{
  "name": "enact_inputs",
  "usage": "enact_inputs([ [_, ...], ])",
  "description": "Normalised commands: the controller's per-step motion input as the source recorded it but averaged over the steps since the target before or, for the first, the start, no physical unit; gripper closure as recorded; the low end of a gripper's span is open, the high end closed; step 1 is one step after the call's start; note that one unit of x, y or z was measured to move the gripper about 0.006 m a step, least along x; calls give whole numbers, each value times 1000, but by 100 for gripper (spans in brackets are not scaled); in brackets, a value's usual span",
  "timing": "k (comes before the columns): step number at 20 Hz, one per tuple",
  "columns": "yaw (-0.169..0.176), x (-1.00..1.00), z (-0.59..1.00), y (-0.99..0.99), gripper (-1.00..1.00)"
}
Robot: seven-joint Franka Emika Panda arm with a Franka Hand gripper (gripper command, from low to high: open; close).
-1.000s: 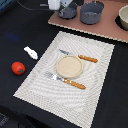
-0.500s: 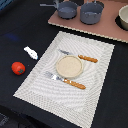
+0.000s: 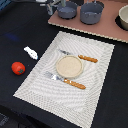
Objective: Place the pan onto the stove and place the fish and sausage into the pan.
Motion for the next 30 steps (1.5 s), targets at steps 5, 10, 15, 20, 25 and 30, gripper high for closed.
enact_inputs([
  [5,-7,-167,-102,-854,-100],
  [10,0,-226,-185,-872,-100],
  [15,0,-161,-159,-869,-100],
  [20,0,-29,-176,-607,-100],
  [25,13,-6,-312,-163,-100],
  [30,6,-32,-430,-38,-100],
])
